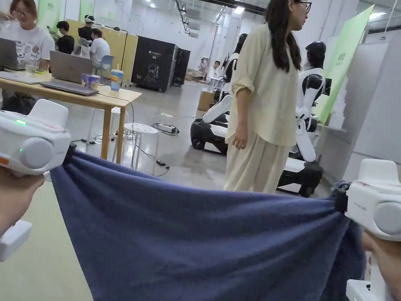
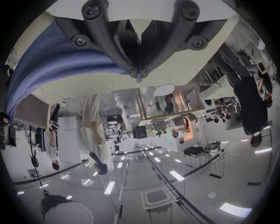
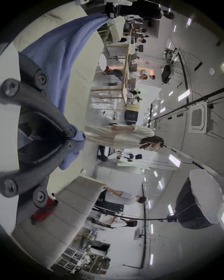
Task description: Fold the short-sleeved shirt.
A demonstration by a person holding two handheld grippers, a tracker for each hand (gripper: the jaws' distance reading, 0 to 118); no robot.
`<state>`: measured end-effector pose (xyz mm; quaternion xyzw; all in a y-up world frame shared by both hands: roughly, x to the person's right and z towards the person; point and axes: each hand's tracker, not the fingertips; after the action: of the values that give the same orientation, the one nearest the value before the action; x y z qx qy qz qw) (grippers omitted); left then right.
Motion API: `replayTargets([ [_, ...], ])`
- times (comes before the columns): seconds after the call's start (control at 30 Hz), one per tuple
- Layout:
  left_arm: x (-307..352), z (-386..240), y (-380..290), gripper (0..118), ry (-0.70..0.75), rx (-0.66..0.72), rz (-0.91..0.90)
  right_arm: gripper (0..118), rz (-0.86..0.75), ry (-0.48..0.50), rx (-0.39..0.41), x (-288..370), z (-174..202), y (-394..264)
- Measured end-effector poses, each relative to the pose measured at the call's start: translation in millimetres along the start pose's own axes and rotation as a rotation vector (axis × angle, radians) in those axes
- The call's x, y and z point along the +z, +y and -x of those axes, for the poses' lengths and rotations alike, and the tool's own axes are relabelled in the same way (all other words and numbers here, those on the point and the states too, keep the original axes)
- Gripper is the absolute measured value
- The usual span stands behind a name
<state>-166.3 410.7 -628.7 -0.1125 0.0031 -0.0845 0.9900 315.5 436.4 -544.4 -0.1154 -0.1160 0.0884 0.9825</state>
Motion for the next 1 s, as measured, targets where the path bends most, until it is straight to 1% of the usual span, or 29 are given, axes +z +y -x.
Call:
replayTargets([
  [0.13, -14, 6, 34, 0, 0.027, -0.009, -0.049, 2, -0.056, -0.014, 0.01, -9, 4, 40],
  [0.2, -21, 10, 51, 0, 0.044, -0.011, -0.07, 2, -0.077, -0.013, -0.006, -12, 8, 58],
  [0.23, -24, 10, 57, 0, 0.052, -0.015, -0.08, 2, -0.085, -0.015, -0.008, -15, 10, 64],
  [0.33, -33, 13, 72, 0, 0.075, -0.035, -0.098, 2, -0.112, -0.034, 0.019, -26, 19, 76],
  [0.4, -45, 18, 73, 0, 0.081, -0.037, -0.095, 2, -0.108, -0.021, 0.014, -35, 24, 77],
  [0.53, -66, 18, 47, 0, 0.082, -0.033, -0.061, 2, -0.08, -0.015, -0.003, -58, 37, 51],
  [0.67, -90, 10, -4, 0, 0.087, -0.044, 0.015, 2, 0.002, -0.009, -0.002, -87, 54, -2],
  [0.73, -97, 9, -21, 0, 0.095, -0.037, 0.038, 2, 0.038, -0.013, -0.021, -93, 58, -22],
  [0.8, -93, 8, -33, 0, 0.089, -0.035, 0.048, 2, 0.059, -0.002, -0.035, -96, 58, -35],
  [0.87, -89, 8, -37, 0, 0.083, -0.039, 0.062, 2, 0.065, -0.001, -0.027, -98, 59, -41],
  [1.0, -56, 6, -45, 0, 0.068, -0.043, 0.084, 2, 0.083, 0.014, -0.024, -75, 57, -55],
])
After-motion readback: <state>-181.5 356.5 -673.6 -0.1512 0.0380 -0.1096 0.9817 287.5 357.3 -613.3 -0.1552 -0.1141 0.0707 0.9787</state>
